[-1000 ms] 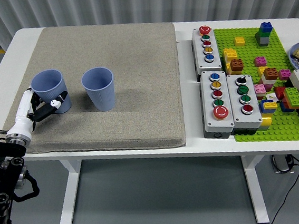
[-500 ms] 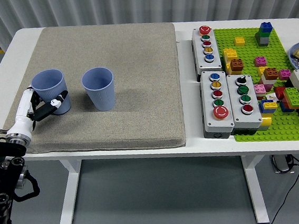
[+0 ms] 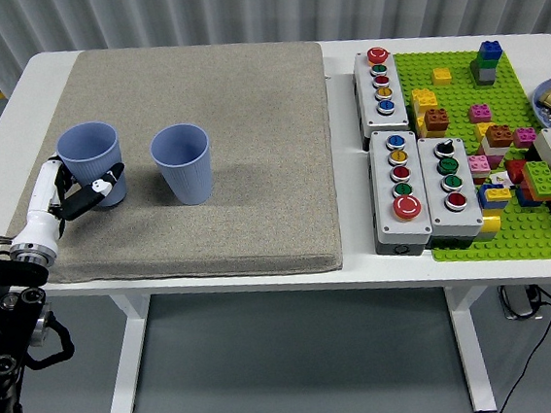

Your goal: Pick cup pour cup place

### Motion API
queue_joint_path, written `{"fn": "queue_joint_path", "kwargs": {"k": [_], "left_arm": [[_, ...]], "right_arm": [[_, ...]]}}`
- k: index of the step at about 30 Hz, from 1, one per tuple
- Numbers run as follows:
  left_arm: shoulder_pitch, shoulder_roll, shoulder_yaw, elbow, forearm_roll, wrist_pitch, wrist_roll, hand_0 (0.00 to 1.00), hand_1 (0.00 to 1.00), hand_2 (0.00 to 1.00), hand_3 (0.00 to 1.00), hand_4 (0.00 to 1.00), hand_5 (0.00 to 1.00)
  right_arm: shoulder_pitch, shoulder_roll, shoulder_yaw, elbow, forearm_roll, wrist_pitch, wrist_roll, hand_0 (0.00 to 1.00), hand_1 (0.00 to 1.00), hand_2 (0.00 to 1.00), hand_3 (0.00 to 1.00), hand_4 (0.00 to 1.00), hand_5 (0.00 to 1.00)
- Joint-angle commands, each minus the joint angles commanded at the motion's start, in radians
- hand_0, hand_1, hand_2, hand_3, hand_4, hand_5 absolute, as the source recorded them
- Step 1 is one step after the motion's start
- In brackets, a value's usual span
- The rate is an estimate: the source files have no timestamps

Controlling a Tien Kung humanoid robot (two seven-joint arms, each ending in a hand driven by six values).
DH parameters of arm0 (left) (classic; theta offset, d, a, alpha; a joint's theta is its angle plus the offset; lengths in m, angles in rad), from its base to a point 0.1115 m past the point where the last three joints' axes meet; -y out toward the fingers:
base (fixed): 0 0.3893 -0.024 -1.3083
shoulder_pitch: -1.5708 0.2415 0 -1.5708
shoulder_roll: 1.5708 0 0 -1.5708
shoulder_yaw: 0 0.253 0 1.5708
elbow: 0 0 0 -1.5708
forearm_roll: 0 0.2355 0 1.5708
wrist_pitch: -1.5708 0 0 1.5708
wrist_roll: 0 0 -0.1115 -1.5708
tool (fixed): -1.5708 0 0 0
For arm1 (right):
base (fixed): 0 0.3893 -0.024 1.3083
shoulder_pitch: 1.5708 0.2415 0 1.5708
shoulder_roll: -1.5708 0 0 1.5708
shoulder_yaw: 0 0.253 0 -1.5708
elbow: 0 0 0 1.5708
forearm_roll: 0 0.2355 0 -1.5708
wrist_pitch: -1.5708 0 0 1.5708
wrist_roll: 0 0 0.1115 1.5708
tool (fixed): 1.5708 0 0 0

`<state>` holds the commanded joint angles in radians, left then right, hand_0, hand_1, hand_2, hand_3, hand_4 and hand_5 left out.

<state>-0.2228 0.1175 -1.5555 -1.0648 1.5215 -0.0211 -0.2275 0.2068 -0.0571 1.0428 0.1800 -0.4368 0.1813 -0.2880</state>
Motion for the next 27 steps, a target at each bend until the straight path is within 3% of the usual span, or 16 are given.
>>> {"fn": "queue_joint_path", "kwargs": {"k": [15, 16, 21, 27], "left_arm": [[0.007, 0.002, 0.011, -0.034, -0.002, 0.011, -0.002, 0.65, 0.648, 0.773, 0.783, 0.729, 0.359], [0.007, 0.003, 0.013, -0.037, -0.003, 0.013, -0.003, 0.64, 0.601, 0.728, 0.779, 0.722, 0.363], [0.011, 0.003, 0.016, -0.05, -0.005, 0.019, -0.003, 0.632, 0.565, 0.696, 0.771, 0.72, 0.366], [0.018, 0.003, 0.022, -0.066, -0.008, 0.025, -0.005, 0.632, 0.565, 0.696, 0.771, 0.72, 0.366]], "right_arm": [[-0.001, -0.001, 0.001, 0.0, -0.004, -0.001, 0.0, 0.739, 0.697, 0.736, 0.599, 0.144, 0.214], [-0.001, -0.001, 0.0, 0.0, -0.004, -0.001, 0.001, 0.739, 0.697, 0.736, 0.599, 0.143, 0.213], [-0.003, 0.0, 0.001, 0.0, -0.007, -0.001, -0.001, 0.739, 0.697, 0.737, 0.599, 0.144, 0.212], [-0.008, 0.0, 0.004, 0.0, -0.015, 0.0, -0.003, 0.739, 0.697, 0.737, 0.599, 0.144, 0.212]]}}
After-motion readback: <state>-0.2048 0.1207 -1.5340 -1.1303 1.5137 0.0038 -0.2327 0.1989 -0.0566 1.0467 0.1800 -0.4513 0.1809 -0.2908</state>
